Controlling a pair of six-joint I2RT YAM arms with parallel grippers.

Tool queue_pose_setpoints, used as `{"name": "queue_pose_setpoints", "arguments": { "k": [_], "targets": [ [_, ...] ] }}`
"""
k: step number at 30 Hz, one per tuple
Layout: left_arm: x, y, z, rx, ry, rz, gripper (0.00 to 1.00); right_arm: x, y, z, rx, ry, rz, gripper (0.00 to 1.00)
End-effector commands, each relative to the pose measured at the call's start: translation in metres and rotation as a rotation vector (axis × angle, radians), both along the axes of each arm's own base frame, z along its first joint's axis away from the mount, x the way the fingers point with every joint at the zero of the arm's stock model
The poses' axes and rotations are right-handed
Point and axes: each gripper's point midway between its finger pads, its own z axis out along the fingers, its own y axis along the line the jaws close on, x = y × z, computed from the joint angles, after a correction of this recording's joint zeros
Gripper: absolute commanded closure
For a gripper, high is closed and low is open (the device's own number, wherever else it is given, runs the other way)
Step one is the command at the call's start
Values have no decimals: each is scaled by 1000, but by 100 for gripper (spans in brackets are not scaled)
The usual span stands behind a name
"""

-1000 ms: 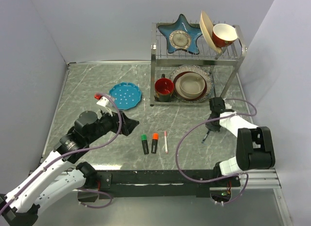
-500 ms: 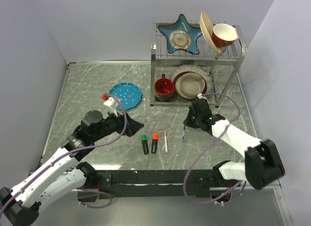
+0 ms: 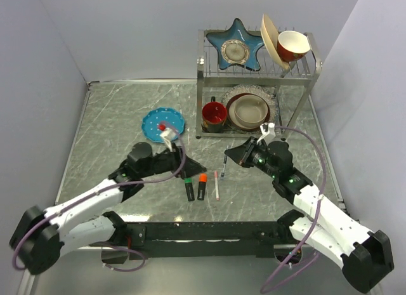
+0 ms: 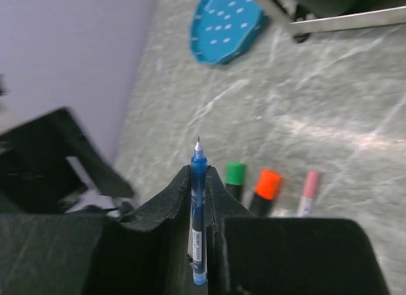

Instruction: Insert the pens into the pen caps

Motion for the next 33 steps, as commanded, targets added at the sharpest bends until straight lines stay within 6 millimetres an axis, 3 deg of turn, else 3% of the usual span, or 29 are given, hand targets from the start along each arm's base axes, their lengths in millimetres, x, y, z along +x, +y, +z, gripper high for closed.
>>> {"name": "queue_pose_setpoints", "arguments": {
  "k": [1,8,13,20,21,23,24,25,26,27,28,31,33],
  "targets": [
    [-18,-41,33,-71,-91,-125,28,-10,13,59,184,-134,62,100],
    [-11,-76,36,-51,-94,-127,34,-22,8,83,209,-192,75,100],
    [-13,-79,52,-106,-109,-121,45,-29,1,98,221,-228,66,100],
    [-22,-88,43,-81,-81,-158,53,-31,1,103,246,-234,64,100],
    [-24,-90,42,-83,-80,-169,56,-31,0,103,248,-234,61,100],
    [-28,-90,42,-99,-75,-183,74,-31,0,103,249,-233,60,100],
    [-27,-89,43,-103,-76,-183,83,-31,0,103,248,-236,59,100],
    [-28,-89,41,-102,-72,-185,99,-32,0,103,244,-239,64,100],
    [-29,-88,43,-107,-74,-186,99,-34,1,103,244,-243,80,99],
    [-29,-88,45,-112,-80,-183,99,-37,2,105,250,-251,93,94],
    [-30,-86,46,-115,-85,-185,99,-40,3,102,248,-255,108,79],
    [-30,-85,51,-124,-102,-180,99,-50,4,99,256,-270,146,62],
    [-29,-84,52,-122,-106,-173,99,-57,5,100,267,-286,178,56]
  ]
}}
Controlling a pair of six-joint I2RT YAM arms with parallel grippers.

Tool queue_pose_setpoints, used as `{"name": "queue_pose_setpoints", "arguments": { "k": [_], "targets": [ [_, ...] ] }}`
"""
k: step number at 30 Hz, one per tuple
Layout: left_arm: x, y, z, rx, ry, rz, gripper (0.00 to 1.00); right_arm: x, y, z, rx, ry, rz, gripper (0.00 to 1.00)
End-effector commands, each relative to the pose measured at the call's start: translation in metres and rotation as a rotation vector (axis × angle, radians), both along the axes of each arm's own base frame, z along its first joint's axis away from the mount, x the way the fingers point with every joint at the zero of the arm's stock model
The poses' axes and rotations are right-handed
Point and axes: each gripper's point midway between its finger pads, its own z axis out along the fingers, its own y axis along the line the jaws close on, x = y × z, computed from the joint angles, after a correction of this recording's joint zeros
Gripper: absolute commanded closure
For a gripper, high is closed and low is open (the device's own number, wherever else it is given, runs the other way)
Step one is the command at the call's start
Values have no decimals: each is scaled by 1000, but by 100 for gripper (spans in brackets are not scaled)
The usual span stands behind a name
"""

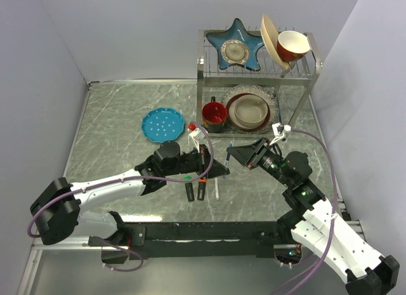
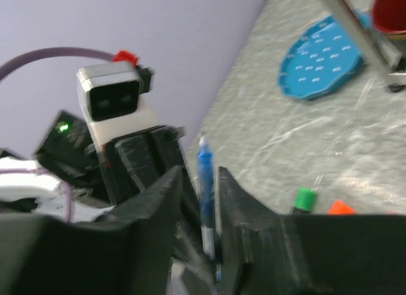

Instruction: Insert the pens into the pen caps

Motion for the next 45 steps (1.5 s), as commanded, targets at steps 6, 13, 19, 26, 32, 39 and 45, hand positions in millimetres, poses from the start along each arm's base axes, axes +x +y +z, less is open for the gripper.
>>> {"name": "queue_pose_setpoints", "arguments": {
  "k": [6,13,19,26,32,39,45],
  "targets": [
    [-6,3,38,-110,-95,-15,99,-24,4,1,13,-76,100,59],
    [-8,1,42,-129,-97,-30,99,-27,9,-11,26,-57,132,68],
    [-9,-2,42,-131,-94,-44,99,-31,15,-15,31,-53,167,74],
    [-5,-1,43,-118,-95,-24,99,-36,21,-19,48,-45,202,90],
    [10,7,39,-71,-91,84,46,-31,13,-10,52,-57,136,100],
    [62,54,22,178,-62,433,9,-20,-7,-6,-56,-69,5,100],
    [114,168,-7,376,98,877,1,-25,-15,-4,-76,-106,-16,100]
  ]
}}
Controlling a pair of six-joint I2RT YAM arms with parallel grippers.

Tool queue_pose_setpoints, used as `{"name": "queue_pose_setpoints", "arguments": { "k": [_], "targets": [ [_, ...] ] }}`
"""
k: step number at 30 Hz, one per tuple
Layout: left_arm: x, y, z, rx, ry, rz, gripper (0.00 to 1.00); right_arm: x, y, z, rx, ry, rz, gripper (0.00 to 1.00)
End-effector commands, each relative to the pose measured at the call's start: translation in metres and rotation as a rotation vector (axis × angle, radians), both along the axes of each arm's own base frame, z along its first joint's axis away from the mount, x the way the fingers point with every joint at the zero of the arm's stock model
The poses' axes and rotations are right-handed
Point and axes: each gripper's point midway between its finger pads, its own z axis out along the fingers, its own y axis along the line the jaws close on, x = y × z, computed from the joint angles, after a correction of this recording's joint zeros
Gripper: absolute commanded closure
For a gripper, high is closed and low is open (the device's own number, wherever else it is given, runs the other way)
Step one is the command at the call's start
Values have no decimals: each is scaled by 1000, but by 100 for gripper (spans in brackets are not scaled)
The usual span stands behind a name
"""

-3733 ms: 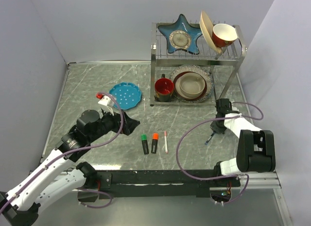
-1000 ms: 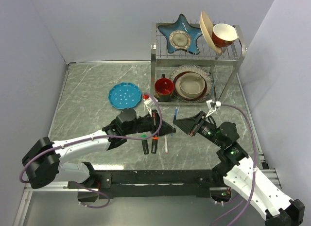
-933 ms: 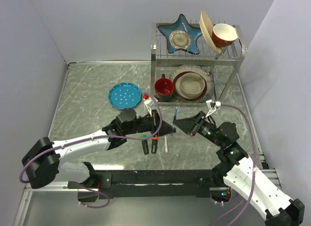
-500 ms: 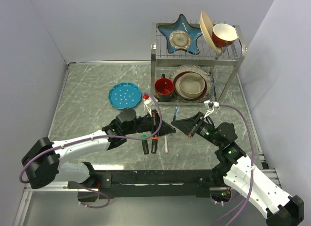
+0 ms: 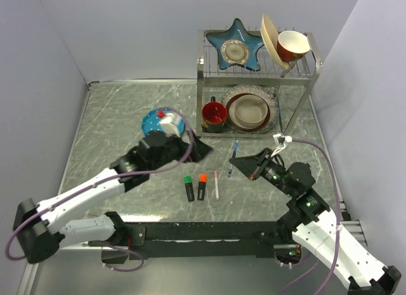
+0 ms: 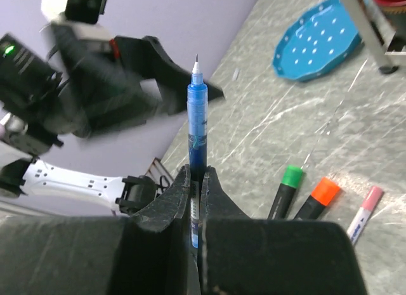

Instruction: Insert the pens into the pen caps

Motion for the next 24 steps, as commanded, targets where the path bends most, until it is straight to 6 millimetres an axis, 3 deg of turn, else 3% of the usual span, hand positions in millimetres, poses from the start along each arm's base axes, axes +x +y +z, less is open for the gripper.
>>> {"name": "queue_pose_setpoints", "arguments": {
  "k": [1,6,8,10,11,12,13,14,16,18,24],
  "targets": [
    [45,109,-28,136,114,454,1,-1,-10,18,-23,-74,-41,100],
    [69,195,-40,186,172,699,1,-2,-14,17,-66,-95,-52,100],
    [79,213,-44,243,175,716,1,-4,-16,17,-69,-105,-53,100],
    [94,249,-48,319,163,763,1,-8,-19,22,-59,-125,-54,100],
    [102,265,-61,363,203,810,1,-8,-20,22,-60,-128,-58,100],
    [106,295,-67,403,236,904,1,-10,-21,24,-55,-138,-60,100],
    [112,308,-64,434,236,932,1,-11,-22,23,-61,-137,-61,100],
    [119,317,-77,468,277,945,1,-11,-23,23,-62,-140,-65,100],
    [133,329,-79,483,265,950,1,-13,-25,25,-66,-151,-67,100],
    [144,350,-94,497,301,978,3,-15,-27,26,-71,-156,-73,100],
    [160,374,-122,562,381,957,10,-14,-36,28,-104,-178,-108,100]
  ]
}}
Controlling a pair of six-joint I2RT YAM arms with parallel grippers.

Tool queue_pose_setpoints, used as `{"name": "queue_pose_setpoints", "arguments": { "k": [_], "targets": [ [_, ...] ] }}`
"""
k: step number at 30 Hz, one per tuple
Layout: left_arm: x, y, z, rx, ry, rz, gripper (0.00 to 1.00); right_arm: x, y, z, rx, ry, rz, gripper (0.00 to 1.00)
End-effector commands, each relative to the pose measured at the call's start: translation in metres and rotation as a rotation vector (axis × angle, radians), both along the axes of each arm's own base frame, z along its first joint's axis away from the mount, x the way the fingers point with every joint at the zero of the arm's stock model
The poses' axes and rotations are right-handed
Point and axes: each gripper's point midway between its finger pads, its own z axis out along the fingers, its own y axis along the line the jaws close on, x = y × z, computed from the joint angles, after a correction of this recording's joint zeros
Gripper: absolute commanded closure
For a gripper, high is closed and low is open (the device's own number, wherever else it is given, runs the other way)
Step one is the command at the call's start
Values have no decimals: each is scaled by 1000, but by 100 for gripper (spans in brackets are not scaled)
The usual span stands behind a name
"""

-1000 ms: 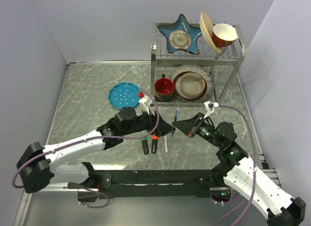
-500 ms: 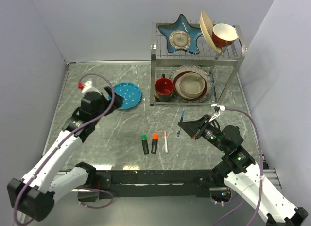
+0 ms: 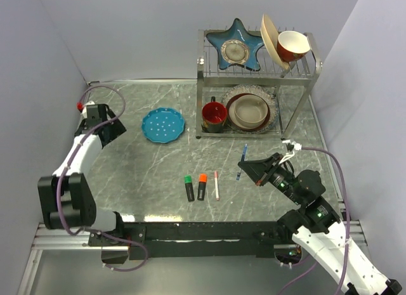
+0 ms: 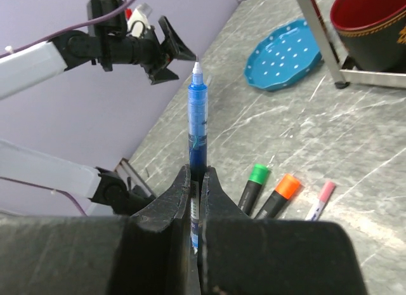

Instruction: Insert the pens into the pen caps

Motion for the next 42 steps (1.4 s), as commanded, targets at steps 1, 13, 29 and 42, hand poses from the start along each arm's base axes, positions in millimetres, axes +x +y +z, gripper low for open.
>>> {"name": "queue_pose_setpoints", "arguments": {
  "k": [1,13,29,42],
  "targets": [
    [25,20,14,68,-15,-28,10,-2,-10,26,-3,-82,-40,100],
    [50,53,-28,12,40,42,60,3,-16,20,-33,-90,-76,100],
    [68,87,-71,-14,156,128,99,9,-19,16,-73,-91,-106,100],
    [70,59,-90,-128,162,21,99,10,-19,20,-62,-87,-108,100]
  ]
}}
